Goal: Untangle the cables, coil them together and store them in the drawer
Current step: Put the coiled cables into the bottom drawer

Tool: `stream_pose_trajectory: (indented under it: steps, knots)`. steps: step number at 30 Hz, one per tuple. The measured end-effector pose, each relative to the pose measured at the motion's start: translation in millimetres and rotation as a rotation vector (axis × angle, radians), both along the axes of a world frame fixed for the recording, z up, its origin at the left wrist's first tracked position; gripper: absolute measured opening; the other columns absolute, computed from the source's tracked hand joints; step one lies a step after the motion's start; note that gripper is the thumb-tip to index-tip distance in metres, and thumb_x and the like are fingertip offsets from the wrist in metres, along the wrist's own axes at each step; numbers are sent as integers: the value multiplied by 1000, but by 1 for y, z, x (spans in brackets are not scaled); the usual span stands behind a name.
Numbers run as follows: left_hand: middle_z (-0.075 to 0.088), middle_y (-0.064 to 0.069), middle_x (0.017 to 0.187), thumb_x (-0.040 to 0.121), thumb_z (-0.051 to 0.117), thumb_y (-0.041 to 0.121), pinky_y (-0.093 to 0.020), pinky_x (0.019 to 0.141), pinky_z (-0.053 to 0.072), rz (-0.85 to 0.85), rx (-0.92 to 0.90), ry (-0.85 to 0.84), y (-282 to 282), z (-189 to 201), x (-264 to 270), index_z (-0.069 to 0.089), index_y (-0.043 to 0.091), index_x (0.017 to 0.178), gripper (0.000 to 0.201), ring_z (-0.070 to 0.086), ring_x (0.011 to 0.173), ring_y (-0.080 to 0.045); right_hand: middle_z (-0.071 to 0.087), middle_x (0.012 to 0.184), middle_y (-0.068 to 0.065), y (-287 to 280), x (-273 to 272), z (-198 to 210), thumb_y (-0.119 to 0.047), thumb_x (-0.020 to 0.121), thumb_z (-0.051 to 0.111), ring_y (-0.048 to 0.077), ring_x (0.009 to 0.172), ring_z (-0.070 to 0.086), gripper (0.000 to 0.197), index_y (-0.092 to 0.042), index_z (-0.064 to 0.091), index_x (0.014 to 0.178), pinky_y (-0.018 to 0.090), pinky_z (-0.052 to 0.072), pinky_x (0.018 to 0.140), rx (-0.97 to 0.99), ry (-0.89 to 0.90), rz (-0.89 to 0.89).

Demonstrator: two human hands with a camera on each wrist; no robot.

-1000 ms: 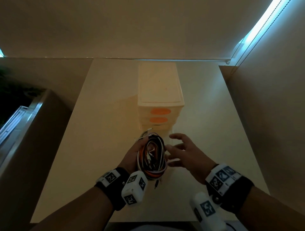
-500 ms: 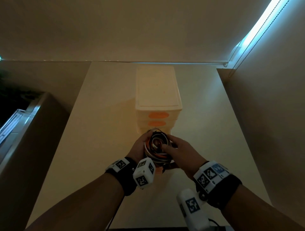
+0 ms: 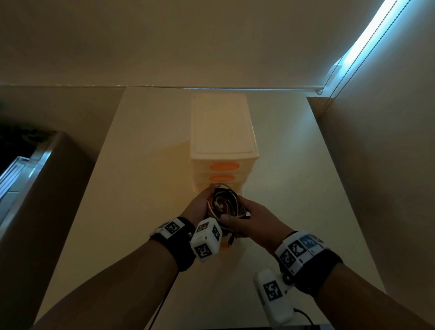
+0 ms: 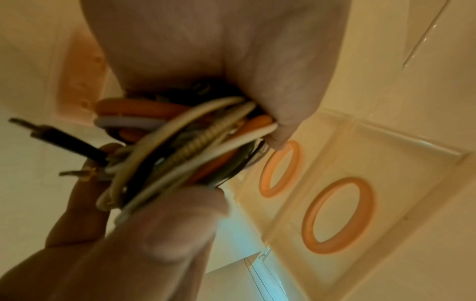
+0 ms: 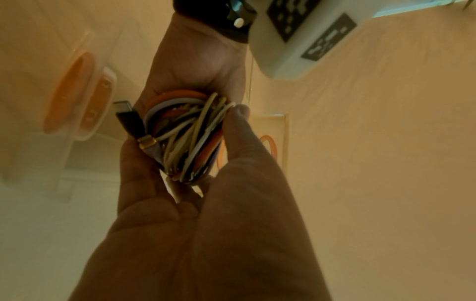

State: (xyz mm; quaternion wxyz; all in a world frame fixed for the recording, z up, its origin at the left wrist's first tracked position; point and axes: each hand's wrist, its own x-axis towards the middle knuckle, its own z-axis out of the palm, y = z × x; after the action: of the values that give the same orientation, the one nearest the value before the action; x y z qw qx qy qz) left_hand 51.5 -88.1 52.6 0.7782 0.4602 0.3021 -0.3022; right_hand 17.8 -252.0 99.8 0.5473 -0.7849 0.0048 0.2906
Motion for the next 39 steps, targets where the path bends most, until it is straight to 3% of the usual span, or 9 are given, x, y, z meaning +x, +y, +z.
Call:
stream_pose_trajectory:
  steps: [6,11,16,20,24,26,31,35,39]
  knots:
    - [71,-20,111,105,39,51,-32,58,59,-83,60,-74,8,-1,5,57,5,135,58,74,81,-28,73,108,-12,4,-4,-10,-46,69,86,7,97,70,62,-33,63,126,40,60,87,-42,-79,-45]
    - [77,-15,85,106,37,46,-30,51,58,-60,15,-82,9,6,5,60,3,128,53,75,68,-25,71,112,-10,8,-8,-9,-50,61,89,11,100,69,72,-32,64,127,37,60,87,-84,-138,-130]
    - [78,-16,85,102,48,48,-37,65,59,-92,-10,-71,3,0,0,69,13,107,41,76,71,-31,60,105,-18,2,-13,-2,-41,66,90,17,107,64,54,-53,54,105,38,56,94,-148,-158,-114]
    - [77,-18,98,101,52,47,-41,70,60,-130,0,-52,-1,3,0,70,15,115,39,76,81,-34,50,118,-6,-2,-20,-4,-39,69,89,22,119,56,83,-22,50,140,43,49,103,-232,-173,-147]
    - [73,-6,86,108,39,30,-21,51,56,-136,-4,-84,-1,5,4,64,8,105,33,73,60,-11,48,116,-8,0,-18,-8,-49,68,86,23,116,58,79,-24,55,135,41,50,102,-281,-190,-140]
    - [73,-6,80,109,36,30,-22,50,55,-89,10,-79,-2,4,7,64,5,105,38,72,59,-14,50,112,-8,4,-15,-8,-51,70,84,20,111,59,64,-28,61,126,38,52,99,-311,-224,-117]
    - [70,-19,98,108,32,43,-41,70,56,100,-62,-20,-1,-1,9,60,0,121,53,69,84,-33,55,119,-3,12,-10,-9,-53,81,74,18,109,57,52,-27,64,125,27,51,95,-339,-264,-67]
    - [71,-20,86,107,33,47,-45,73,47,144,-87,98,-7,4,3,62,-4,103,59,59,87,-37,62,119,-4,9,-8,-11,-52,81,73,15,104,62,51,-27,64,126,35,55,94,-292,-254,-47]
    - [61,-27,112,104,32,58,-54,96,39,117,-122,176,-2,11,2,49,-9,126,73,57,102,-42,67,118,0,7,-5,-8,-52,83,71,18,104,64,54,-22,64,127,38,55,94,-313,-238,-29]
